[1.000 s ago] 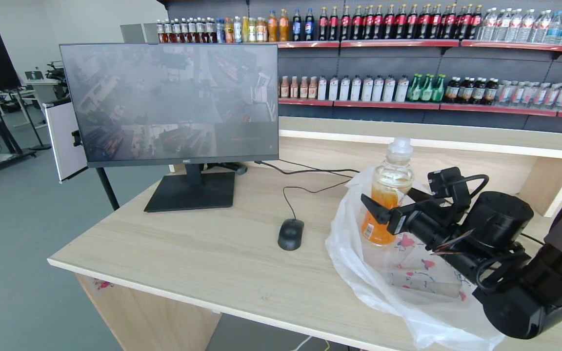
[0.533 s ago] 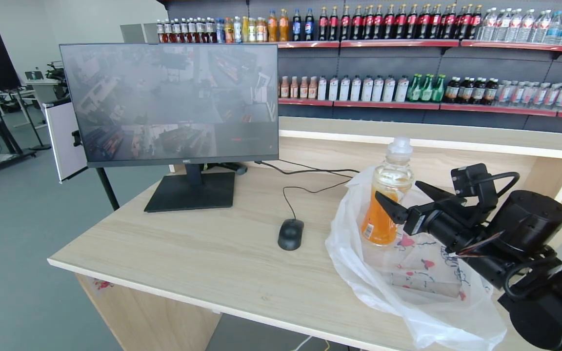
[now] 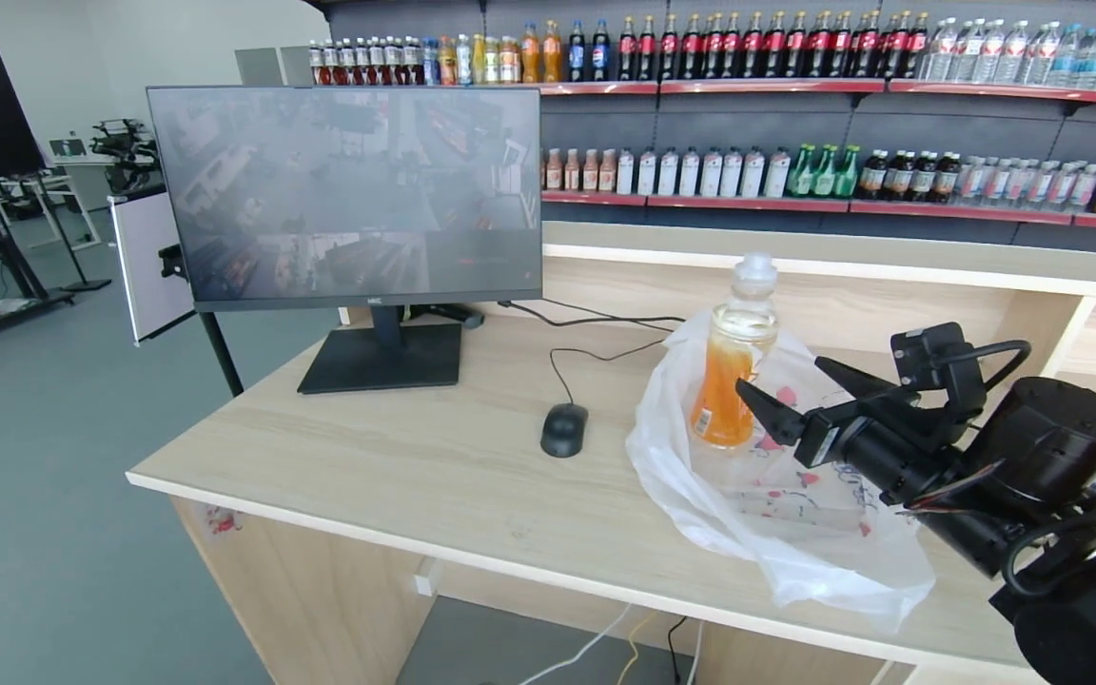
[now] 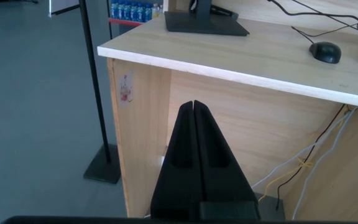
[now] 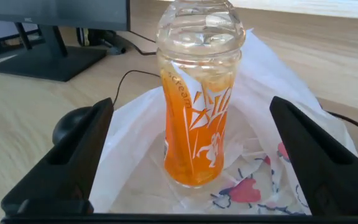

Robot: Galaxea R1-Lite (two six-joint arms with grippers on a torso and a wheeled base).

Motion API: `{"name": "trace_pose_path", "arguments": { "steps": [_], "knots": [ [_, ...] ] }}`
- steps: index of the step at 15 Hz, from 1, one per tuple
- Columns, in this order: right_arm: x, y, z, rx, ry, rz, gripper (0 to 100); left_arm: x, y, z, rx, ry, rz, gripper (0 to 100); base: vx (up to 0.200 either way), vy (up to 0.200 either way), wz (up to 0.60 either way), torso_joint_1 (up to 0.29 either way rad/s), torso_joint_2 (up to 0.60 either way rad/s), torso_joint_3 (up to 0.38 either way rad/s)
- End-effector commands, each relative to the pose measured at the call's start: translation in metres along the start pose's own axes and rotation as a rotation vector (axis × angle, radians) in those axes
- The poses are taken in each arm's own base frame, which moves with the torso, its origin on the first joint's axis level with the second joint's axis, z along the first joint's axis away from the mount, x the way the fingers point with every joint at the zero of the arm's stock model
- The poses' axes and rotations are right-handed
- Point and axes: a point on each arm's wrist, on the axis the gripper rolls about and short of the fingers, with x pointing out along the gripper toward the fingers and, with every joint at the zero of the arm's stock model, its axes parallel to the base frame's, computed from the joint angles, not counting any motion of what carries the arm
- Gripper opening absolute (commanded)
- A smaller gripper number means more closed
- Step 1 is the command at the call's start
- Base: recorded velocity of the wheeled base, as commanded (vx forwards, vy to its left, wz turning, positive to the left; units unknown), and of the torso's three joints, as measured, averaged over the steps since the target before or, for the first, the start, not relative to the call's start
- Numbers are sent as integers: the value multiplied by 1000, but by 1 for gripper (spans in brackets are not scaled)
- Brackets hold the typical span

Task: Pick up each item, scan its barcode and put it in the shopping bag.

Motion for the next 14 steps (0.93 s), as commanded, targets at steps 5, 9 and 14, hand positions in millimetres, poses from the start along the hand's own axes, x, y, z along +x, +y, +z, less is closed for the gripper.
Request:
{"name": "trace_pose_path", "arguments": {
  "steps": [5, 9, 14],
  "knots": [
    [-4, -1, 2, -3, -1, -5, 100, 0, 0, 0, 0, 1, 0, 0, 0, 0, -240, 0, -2, 2],
    [-10, -1, 8, -5, -15, -7, 100, 0, 0, 0, 0, 0, 0, 0, 0, 0, -600, 8, 5, 1],
    [-16, 0, 12, -18, -23, -6, 100, 0, 0, 0, -8, 0, 0, 0, 0, -120, -120, 2, 2, 0]
  ]
}}
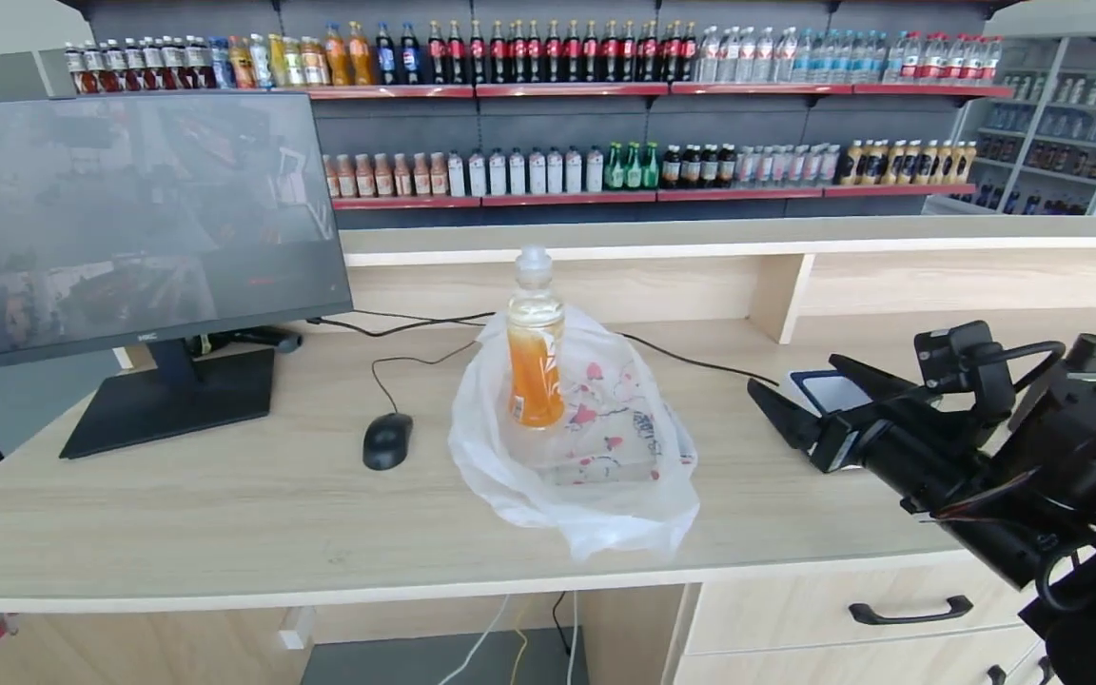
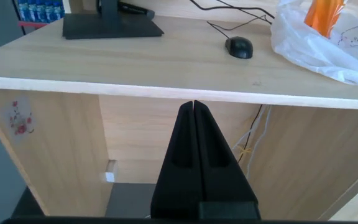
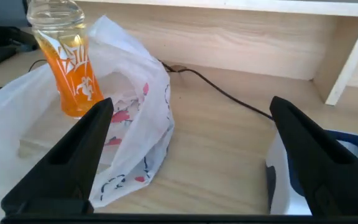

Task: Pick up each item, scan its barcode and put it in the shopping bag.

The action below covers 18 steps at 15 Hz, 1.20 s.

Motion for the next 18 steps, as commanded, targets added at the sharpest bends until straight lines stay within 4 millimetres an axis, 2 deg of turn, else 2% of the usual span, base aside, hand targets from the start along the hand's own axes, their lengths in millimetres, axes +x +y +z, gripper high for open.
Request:
{"name": "trace_pose_path", "arguments": {
  "steps": [1, 9, 18],
  "knots": [
    [-2, -2, 2, -5, -6, -7, 100, 0, 0, 0, -1, -1, 0, 0, 0, -200, 0, 7, 2, 2],
    [1, -14, 7, -15, -32, -50, 100, 0, 0, 0, -1, -2, 2, 0, 0, -200, 0, 0, 2, 4],
    [-6, -11, 4, -12, -9, -42, 100, 0, 0, 0, -2, -1, 0, 0, 0, -200, 0, 3, 4, 4]
  ]
}}
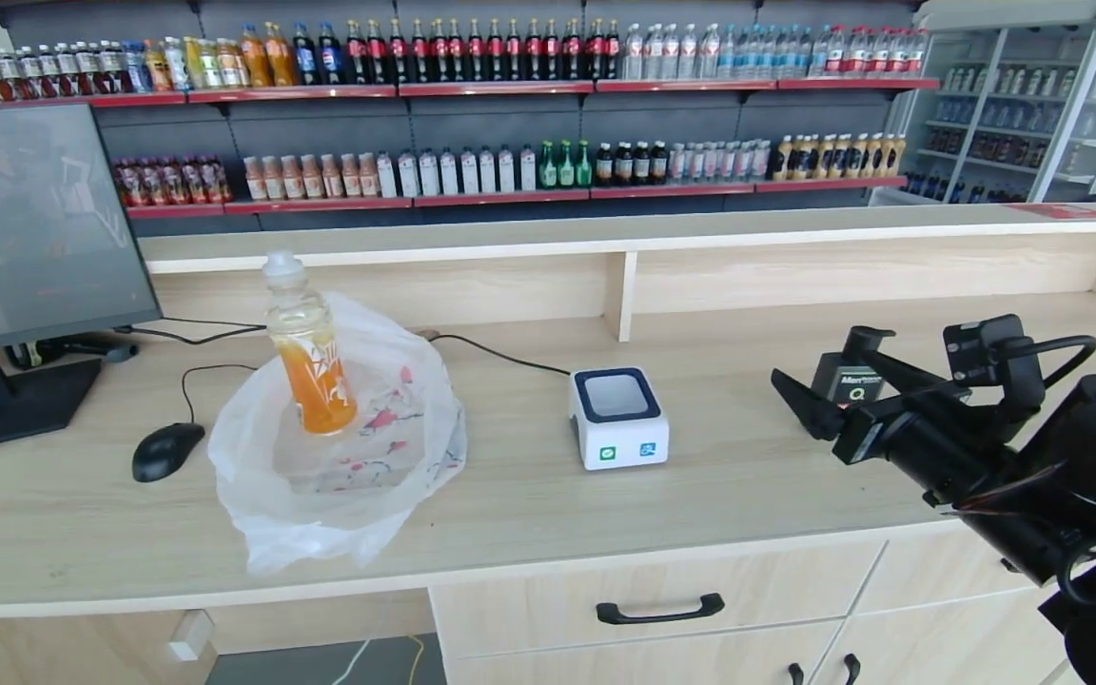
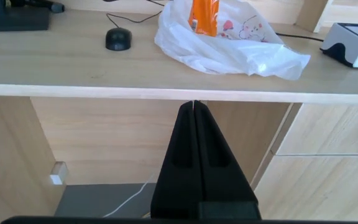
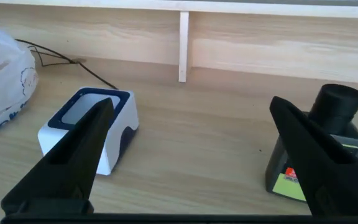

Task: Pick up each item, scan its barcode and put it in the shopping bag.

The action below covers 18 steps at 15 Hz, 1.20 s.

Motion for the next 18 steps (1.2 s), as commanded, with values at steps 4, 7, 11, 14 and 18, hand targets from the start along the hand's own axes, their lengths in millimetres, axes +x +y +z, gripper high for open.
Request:
{"name": "trace_pose_path", "arguments": {
  "steps": [4, 7, 11, 14, 18],
  "knots": [
    [-2, 1, -3, 1, 13, 4, 100, 0, 0, 0, -1, 0, -1, 0, 0, -200, 0, 1, 2, 2],
    [-3, 1, -4, 1, 21, 3, 100, 0, 0, 0, -1, 0, -1, 0, 0, -200, 0, 1, 1, 4],
    [-7, 1, -6, 1, 36, 1, 100, 0, 0, 0, 1, 0, -1, 0, 0, 0, 0, 0, 0, 0],
    [-7, 1, -7, 1, 38, 2, 100, 0, 0, 0, 1, 0, -1, 0, 0, 0, 0, 0, 0, 0],
    [-10, 1, -5, 1, 33, 0, 100, 0, 0, 0, 1, -2, -1, 0, 0, 0, 150, 1, -1, 1]
  ]
}}
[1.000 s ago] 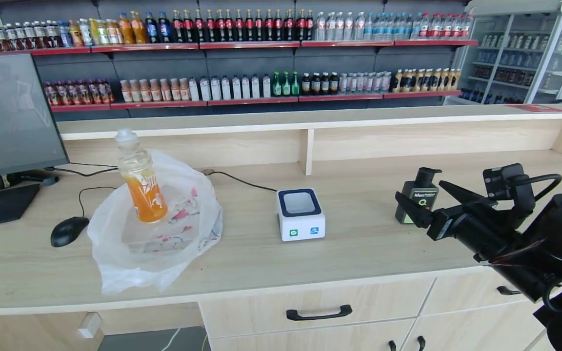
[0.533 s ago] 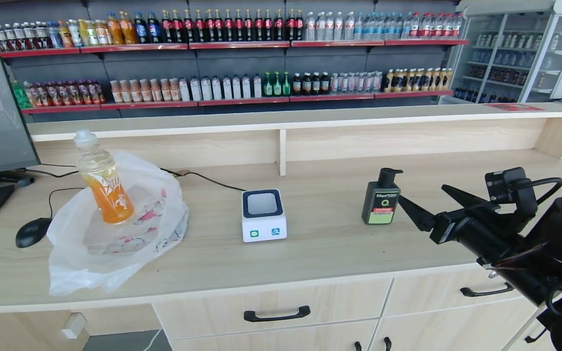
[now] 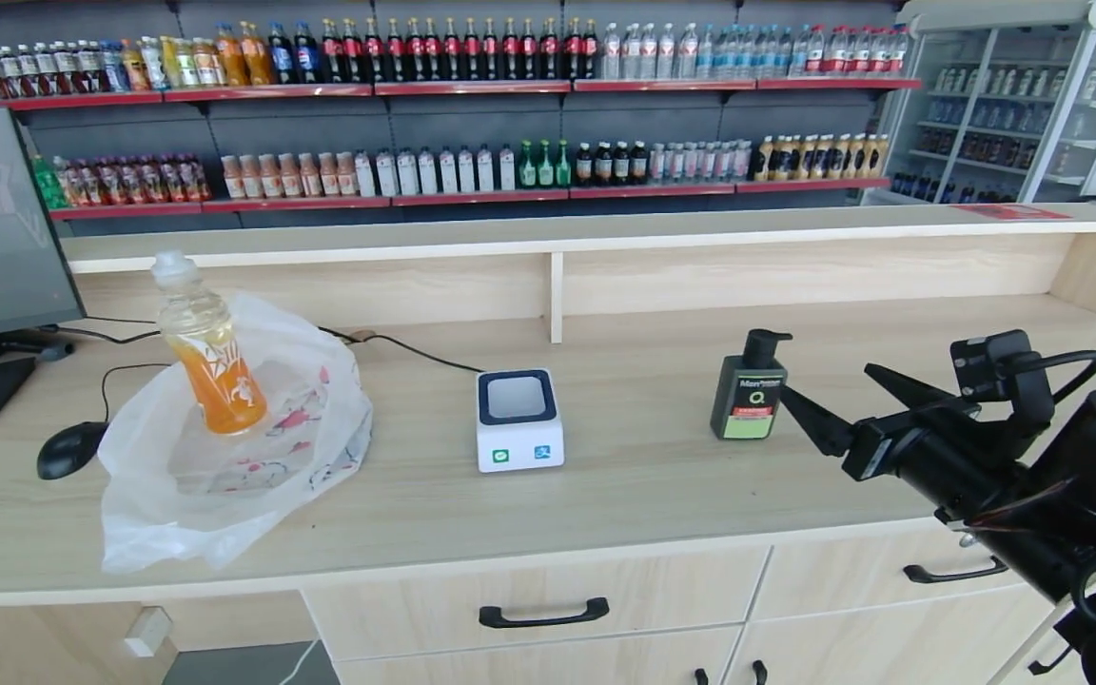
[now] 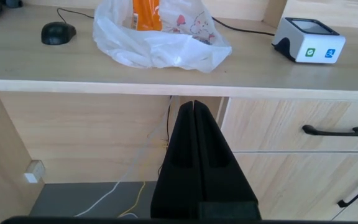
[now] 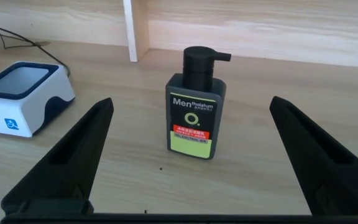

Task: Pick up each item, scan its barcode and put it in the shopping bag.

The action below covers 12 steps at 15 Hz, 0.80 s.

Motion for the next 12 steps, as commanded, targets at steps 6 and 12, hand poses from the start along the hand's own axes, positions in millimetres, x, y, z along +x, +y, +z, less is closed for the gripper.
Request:
{"name": "trace_pose_path", "arguments": {
  "steps": [6, 12],
  "knots": [
    [-8, -9, 4, -4, -10, -38, 100, 0, 0, 0, -1, 1, 0, 0, 0, 0, 0, 0, 0, 0],
    [-7, -9, -1, -2, 10, -36, 100, 0, 0, 0, 10, 1, 0, 0, 0, 0, 0, 0, 0, 0]
  ]
}}
